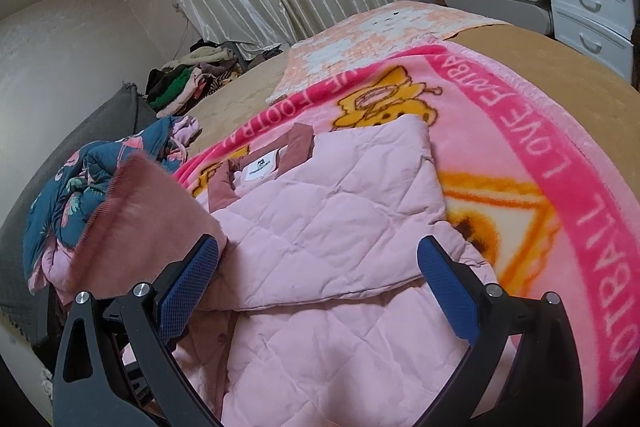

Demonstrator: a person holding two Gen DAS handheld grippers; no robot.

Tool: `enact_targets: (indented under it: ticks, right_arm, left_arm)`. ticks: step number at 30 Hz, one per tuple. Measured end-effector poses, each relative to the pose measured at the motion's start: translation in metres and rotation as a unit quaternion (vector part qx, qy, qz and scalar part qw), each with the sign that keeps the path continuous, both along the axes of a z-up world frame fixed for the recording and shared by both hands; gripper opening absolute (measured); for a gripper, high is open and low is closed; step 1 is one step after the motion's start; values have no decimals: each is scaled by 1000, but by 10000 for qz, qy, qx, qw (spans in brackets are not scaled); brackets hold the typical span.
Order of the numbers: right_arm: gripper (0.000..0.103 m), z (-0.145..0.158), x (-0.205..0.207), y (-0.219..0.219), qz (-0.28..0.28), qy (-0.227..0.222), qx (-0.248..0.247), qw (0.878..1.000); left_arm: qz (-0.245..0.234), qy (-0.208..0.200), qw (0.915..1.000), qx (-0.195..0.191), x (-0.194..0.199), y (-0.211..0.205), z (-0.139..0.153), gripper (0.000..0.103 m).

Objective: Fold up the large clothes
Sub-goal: 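Lay the sleeve across the jacket body and open the left tool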

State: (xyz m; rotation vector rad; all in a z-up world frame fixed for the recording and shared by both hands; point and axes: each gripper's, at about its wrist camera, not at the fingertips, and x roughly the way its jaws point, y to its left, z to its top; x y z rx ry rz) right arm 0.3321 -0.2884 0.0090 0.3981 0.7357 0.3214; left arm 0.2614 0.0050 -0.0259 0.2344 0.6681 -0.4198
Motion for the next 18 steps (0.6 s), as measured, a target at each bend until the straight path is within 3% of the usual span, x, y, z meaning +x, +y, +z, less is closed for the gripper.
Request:
enact_targets:
  ticks: [7,9,11,15,17,18]
  right_arm:
    - [99,3,-2,-9,-106,-2,17,9999]
    - [99,3,-3,-9,-96,-7,11,10000]
    - [99,4,-3,-9,-81,8,11,10000]
    - [99,5,-3,-9,-61,14,6,10000]
    - [99,7,-4,-6,-26,-4,-11,10000]
    - [99,7,-4,-4,-6,-5,-37,10000]
  left_arm:
    - [-93,128,9999,36,-5,-4,0,27]
    - [-133,194,9997,-100,-4,-4,2,36]
    - [-259,331,9985,-360,-4,-1,8,64]
    - [-284,277,9983,-422,-7,1,17,67]
    - [-278,277,9968,-703,-7,10,26,80]
    - [-273,281,9950,-914,-7,17,31,81]
